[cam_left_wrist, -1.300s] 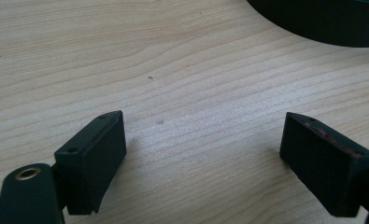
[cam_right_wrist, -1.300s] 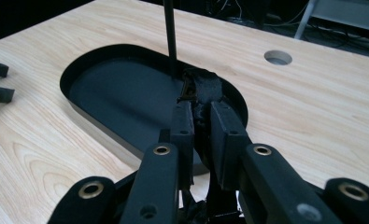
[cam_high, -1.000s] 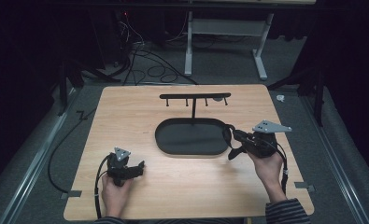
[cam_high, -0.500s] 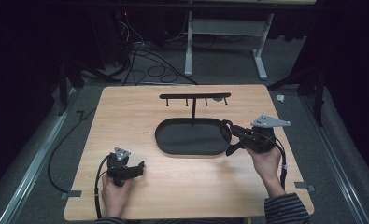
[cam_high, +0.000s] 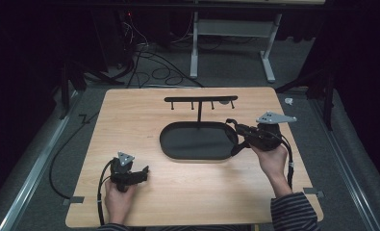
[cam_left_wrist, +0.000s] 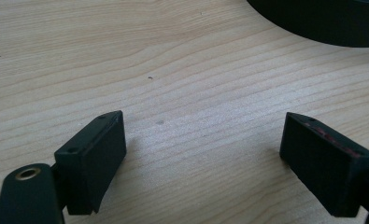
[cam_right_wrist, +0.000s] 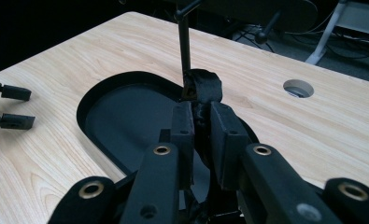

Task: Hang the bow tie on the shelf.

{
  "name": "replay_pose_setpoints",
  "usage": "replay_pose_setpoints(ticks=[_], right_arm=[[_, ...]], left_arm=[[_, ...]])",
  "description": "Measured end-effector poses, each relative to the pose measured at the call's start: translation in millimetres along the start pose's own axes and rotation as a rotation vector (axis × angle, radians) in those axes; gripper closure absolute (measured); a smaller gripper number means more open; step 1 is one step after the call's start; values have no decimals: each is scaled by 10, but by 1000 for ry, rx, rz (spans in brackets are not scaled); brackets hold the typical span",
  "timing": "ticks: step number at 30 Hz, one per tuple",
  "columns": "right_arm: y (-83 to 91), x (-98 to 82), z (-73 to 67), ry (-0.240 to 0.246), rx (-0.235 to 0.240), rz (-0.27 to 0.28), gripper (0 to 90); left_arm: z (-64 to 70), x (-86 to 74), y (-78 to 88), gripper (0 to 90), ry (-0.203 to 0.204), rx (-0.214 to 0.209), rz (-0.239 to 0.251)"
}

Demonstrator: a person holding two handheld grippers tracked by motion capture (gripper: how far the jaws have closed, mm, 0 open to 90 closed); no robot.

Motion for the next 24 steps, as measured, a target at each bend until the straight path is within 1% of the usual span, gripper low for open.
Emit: replay_pose_setpoints(ticks=[4,6,14,24], right_arm=[[-7,33,16,3,1,1,818],[-11,67,33,-8,2,9,818],[-41,121,66,0,-3,11,818],[-56,208,107,-7,1,26,818]], left_arm=[[0,0,0,149,0,0,0],[0,0,0,149,1,0,0],[0,0,0,150,1,0,0],[0,1,0,149,0,-1,-1]])
Point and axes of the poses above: each handheld gripper's, and its own axes: y roughly backward along the jaws, x roughly out of its top, z roughly to its right, the point moved 3 cm from there along -y, roughly forward along the jaws, and after that the axes turned 13 degrees about x, right-handed, at the moved point
